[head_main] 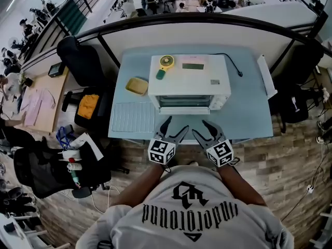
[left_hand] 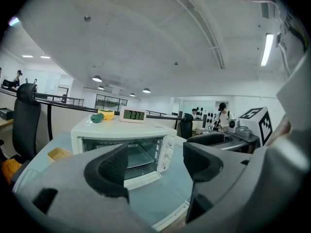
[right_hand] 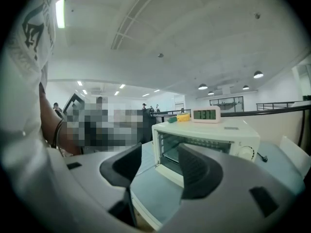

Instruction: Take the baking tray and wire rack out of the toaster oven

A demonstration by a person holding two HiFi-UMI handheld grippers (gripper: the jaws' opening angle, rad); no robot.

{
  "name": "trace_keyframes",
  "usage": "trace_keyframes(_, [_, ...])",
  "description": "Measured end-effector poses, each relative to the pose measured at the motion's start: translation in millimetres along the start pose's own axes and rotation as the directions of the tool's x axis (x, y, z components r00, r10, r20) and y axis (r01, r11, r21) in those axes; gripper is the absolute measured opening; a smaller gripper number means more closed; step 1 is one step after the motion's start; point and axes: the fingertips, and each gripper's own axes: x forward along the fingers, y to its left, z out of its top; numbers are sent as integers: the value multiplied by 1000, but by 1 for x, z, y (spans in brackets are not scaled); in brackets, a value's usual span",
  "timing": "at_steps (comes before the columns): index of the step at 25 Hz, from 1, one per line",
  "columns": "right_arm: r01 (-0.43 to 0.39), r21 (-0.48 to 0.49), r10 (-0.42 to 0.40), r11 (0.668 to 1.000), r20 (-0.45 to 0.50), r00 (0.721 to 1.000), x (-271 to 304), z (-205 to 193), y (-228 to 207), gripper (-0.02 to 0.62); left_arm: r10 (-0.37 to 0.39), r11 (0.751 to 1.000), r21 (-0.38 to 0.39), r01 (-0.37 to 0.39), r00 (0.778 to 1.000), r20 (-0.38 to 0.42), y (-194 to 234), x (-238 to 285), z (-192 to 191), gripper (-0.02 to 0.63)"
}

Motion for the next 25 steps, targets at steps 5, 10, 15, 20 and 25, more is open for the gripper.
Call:
trace_keyframes(5, [-2, 29, 2, 1000, -3, 1000, -7, -7, -2, 222, 10, 1000, 4, -10, 1000, -2, -8, 0, -1, 364])
trace_keyframes(10, [-7, 33, 7, 999, -11, 1000, 0, -12, -5, 222, 8, 1000, 7, -8, 1000, -6, -5, 7, -5, 362])
trace_keyframes(15, [-5, 61, 6, 998, -26, 1000, 14, -18, -15, 222, 6, 1000, -16, -6, 1000, -20, 2, 16, -14, 362])
trace_keyframes(20, [9, 125, -4, 992, -35, 999, 31, -27, -29, 221, 10, 998, -58, -11, 999, -32, 19, 30, -25, 360])
trace_keyframes(25, [8, 266, -4, 964, -17, 1000, 48, -40, -45, 224, 20, 991, -130, -25, 999, -45, 36, 45, -38, 356])
